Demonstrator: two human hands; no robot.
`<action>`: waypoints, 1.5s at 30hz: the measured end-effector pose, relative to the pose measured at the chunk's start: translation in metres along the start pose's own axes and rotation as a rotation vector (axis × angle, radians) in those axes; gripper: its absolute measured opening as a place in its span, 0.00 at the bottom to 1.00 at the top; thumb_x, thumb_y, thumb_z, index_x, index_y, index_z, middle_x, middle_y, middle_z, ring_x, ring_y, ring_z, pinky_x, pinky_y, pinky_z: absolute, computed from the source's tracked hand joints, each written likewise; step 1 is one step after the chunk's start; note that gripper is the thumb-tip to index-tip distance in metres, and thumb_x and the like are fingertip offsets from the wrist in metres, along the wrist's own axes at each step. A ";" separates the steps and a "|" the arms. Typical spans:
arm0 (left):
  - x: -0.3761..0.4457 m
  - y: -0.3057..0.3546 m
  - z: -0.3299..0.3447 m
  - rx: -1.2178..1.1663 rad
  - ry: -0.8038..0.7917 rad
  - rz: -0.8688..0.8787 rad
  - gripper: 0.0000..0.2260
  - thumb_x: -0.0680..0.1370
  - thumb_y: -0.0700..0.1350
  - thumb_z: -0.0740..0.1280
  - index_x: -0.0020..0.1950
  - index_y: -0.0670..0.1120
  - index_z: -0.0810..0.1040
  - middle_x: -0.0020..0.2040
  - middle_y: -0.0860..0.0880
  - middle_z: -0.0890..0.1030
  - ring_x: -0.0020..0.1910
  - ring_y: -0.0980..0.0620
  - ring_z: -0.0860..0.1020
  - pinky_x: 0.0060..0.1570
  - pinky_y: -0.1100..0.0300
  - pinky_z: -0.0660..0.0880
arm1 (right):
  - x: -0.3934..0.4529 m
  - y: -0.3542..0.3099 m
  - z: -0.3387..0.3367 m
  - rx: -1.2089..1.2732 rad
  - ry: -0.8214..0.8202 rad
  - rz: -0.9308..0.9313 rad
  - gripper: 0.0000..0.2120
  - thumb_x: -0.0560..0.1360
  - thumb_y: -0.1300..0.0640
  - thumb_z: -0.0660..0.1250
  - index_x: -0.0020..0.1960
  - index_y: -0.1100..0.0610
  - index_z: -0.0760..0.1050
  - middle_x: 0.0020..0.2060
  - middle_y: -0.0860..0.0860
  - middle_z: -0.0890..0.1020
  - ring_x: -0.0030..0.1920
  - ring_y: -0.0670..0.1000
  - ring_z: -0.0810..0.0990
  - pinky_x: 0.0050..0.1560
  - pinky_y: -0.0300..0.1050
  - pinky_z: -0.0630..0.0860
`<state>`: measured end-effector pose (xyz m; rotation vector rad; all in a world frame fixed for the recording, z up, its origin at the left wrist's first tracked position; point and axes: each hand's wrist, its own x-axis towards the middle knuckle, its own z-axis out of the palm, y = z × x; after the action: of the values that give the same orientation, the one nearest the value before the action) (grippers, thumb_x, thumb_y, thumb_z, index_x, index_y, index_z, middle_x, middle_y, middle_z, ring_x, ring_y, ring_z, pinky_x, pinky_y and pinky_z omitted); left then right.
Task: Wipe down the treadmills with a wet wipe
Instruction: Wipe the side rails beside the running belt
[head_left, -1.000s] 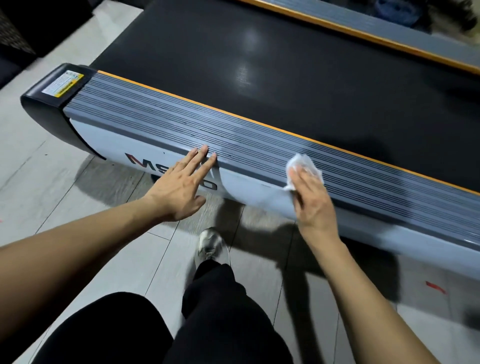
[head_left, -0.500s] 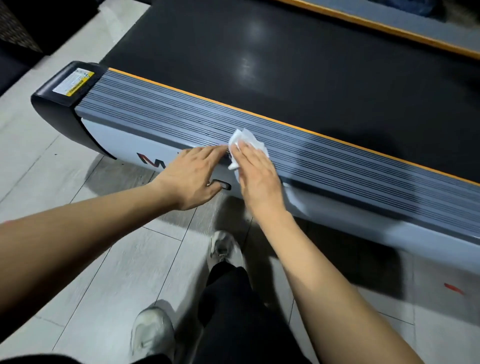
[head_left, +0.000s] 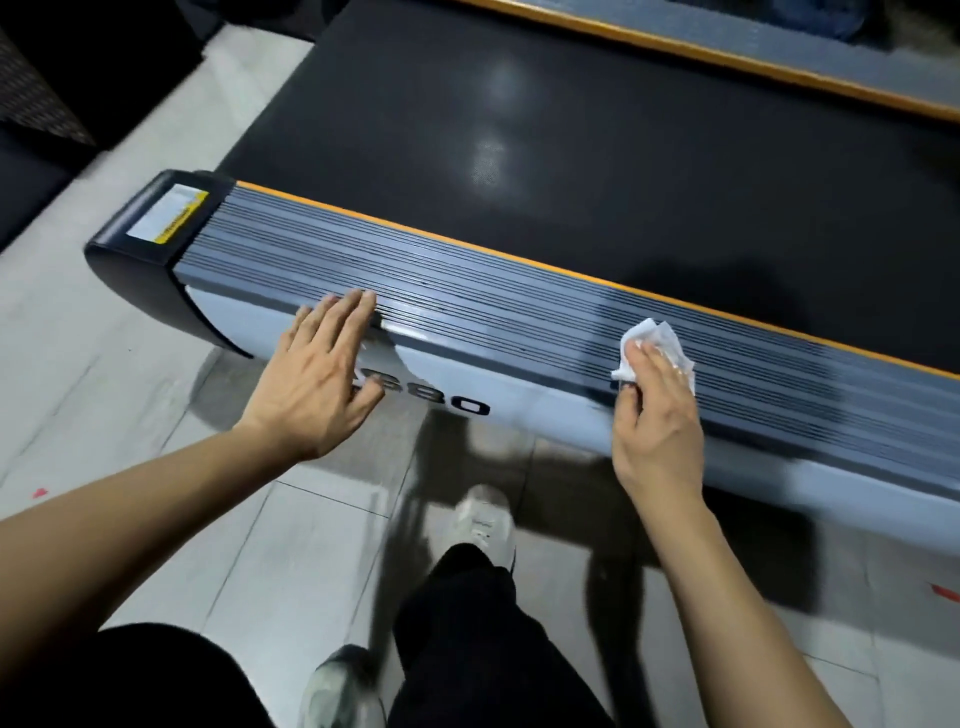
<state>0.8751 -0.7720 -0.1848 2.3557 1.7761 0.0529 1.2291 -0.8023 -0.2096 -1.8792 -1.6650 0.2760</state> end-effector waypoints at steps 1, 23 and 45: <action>-0.002 -0.006 0.002 0.001 -0.031 0.012 0.39 0.77 0.64 0.49 0.84 0.46 0.47 0.84 0.45 0.50 0.83 0.44 0.49 0.80 0.44 0.50 | 0.000 0.000 0.001 -0.001 -0.021 0.022 0.22 0.81 0.61 0.58 0.74 0.60 0.70 0.73 0.55 0.72 0.76 0.53 0.66 0.77 0.54 0.60; -0.024 -0.060 -0.015 0.183 -0.250 -0.003 0.28 0.82 0.53 0.60 0.82 0.56 0.57 0.79 0.51 0.26 0.82 0.38 0.43 0.79 0.43 0.54 | 0.091 -0.080 0.064 -0.073 -0.127 -0.271 0.11 0.78 0.59 0.54 0.56 0.54 0.71 0.55 0.52 0.74 0.57 0.59 0.73 0.60 0.61 0.72; -0.019 -0.052 -0.027 -0.103 -0.243 -0.014 0.42 0.69 0.65 0.45 0.82 0.49 0.56 0.83 0.47 0.39 0.83 0.43 0.43 0.80 0.46 0.50 | 0.032 -0.130 0.086 -0.047 -0.171 -0.062 0.22 0.79 0.57 0.52 0.69 0.58 0.74 0.69 0.56 0.75 0.70 0.59 0.72 0.71 0.58 0.68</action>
<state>0.8166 -0.7727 -0.1659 2.1734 1.6341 -0.1352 1.0824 -0.7426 -0.1975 -1.8794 -1.8541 0.3847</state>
